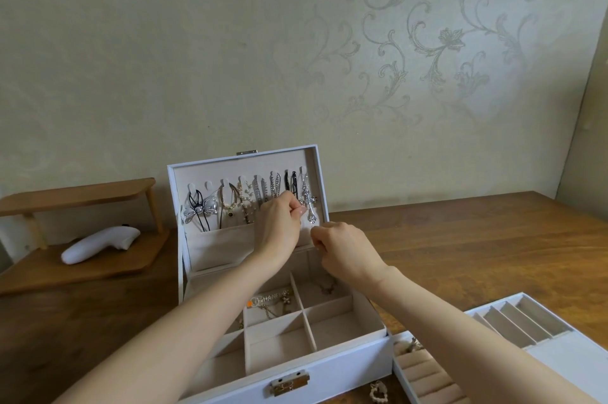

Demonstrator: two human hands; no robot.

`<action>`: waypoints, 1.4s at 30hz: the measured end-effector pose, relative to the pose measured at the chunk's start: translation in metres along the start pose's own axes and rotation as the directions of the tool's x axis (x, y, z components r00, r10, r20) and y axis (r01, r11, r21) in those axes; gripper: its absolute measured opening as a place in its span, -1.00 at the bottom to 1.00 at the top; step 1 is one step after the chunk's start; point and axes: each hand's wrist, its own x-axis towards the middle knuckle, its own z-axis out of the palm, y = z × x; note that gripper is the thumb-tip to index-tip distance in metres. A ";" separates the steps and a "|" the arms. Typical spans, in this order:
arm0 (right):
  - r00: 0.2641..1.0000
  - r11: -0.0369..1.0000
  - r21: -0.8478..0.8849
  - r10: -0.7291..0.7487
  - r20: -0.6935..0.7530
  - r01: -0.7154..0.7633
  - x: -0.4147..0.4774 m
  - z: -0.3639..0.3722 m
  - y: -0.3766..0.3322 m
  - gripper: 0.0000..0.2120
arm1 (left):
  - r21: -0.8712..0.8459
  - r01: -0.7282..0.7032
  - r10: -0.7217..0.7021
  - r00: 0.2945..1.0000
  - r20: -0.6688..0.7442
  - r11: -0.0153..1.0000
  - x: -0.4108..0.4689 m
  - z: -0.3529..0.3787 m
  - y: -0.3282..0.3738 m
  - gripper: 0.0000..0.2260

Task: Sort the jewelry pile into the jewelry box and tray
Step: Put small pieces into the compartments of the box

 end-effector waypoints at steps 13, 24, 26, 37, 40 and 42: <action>0.962 0.968 -0.094 -0.245 -0.120 0.234 0.000 -0.005 0.001 -0.78 | -0.156 0.090 -0.076 0.993 0.095 0.984 0.002 0.000 0.005 -0.86; 0.976 0.975 -0.053 -0.218 0.003 0.218 -0.002 -0.003 0.001 -0.86 | -0.220 0.160 -0.116 0.973 0.200 0.962 0.000 0.002 0.006 -0.86; 0.972 0.972 -0.023 -0.234 -0.023 0.234 -0.002 -0.001 0.002 -0.86 | -0.187 0.157 -0.117 0.970 0.211 0.970 -0.003 0.002 0.008 -0.89; 0.910 0.355 0.872 0.360 0.204 -0.336 -0.002 -0.034 -0.001 -0.76 | 0.046 -0.031 0.022 0.983 0.182 0.998 -0.036 -0.022 0.019 -0.90; 0.908 0.328 0.886 0.370 0.197 -0.327 -0.004 -0.027 -0.008 -0.78 | 0.076 -0.091 0.076 0.981 0.180 0.993 -0.043 -0.025 0.018 -0.83; 0.885 0.273 0.906 0.427 0.186 -0.322 -0.006 -0.025 -0.008 -0.80 | 0.044 -0.114 0.103 0.972 0.213 0.992 -0.041 -0.024 0.012 -0.80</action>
